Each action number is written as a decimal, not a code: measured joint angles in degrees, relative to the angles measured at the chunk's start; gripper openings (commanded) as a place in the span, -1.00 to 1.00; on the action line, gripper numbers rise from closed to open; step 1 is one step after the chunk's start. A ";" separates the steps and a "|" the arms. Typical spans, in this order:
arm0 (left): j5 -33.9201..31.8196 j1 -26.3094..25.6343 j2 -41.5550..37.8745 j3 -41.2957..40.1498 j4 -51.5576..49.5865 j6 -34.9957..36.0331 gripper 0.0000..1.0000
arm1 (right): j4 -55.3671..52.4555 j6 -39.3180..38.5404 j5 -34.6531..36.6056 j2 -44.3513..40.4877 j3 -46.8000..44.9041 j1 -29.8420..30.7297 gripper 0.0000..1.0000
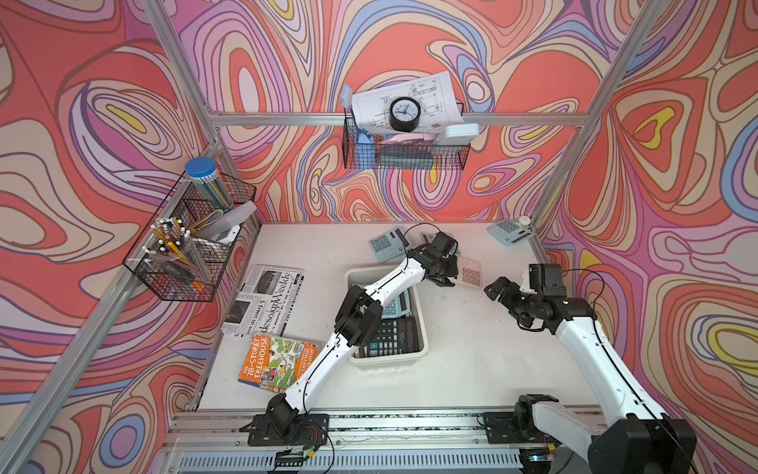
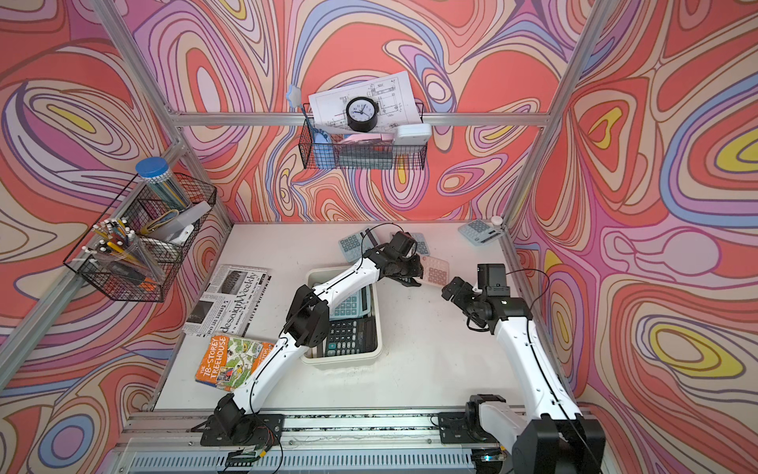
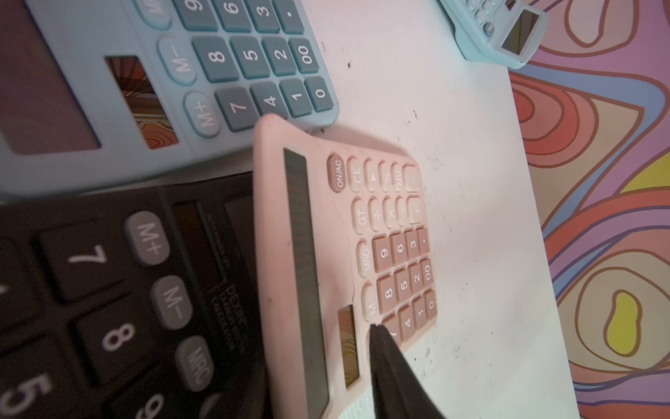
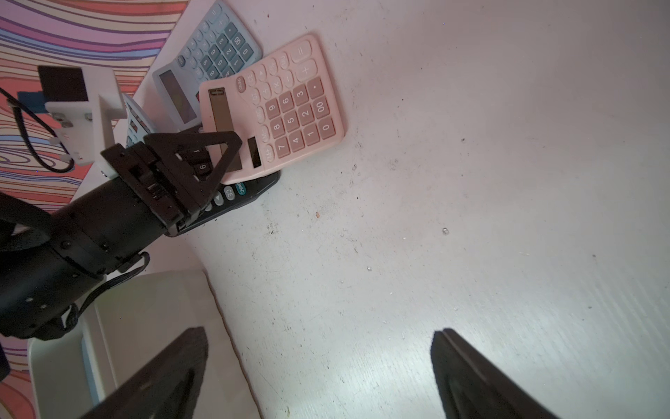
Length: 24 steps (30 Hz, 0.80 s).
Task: Put the calculator in the storage box
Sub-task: Pick up the calculator at the center of the board.
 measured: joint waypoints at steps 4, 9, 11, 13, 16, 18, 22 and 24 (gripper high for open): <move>0.39 0.00 0.00 0.00 0.15 -0.22 -0.78 | -0.07 -0.09 -0.09 -0.22 0.00 -0.09 0.97; 1.16 0.04 -0.66 -0.96 2.49 -1.09 -1.00 | -0.09 -0.46 -0.72 -0.24 0.02 -0.24 0.96; 1.36 -0.02 -2.08 -2.60 3.19 -1.33 -1.00 | -0.09 -0.70 -0.92 -0.24 0.02 -0.24 0.96; 1.46 -0.11 -3.74 -4.66 3.52 -1.42 -1.00 | -0.17 -0.98 -1.09 -0.26 0.04 -0.24 0.97; 1.68 -0.22 -6.49 -8.28 4.28 -1.62 -1.00 | -0.68 -1.33 -1.07 -0.59 0.24 -0.24 0.96; 2.05 -0.22 -8.35 -10.58 5.05 -1.84 -1.00 | -1.40 -1.57 -1.01 -1.16 0.59 -0.24 0.96; 3.08 -0.22 -13.27 -14.99 6.56 -2.43 -1.00 | -3.30 -2.19 -0.52 -2.01 3.02 -0.26 0.96; 3.58 -0.22 -16.61 -17.97 7.61 -2.60 -1.00 | -3.85 -2.40 -0.28 -2.38 4.55 -0.31 0.96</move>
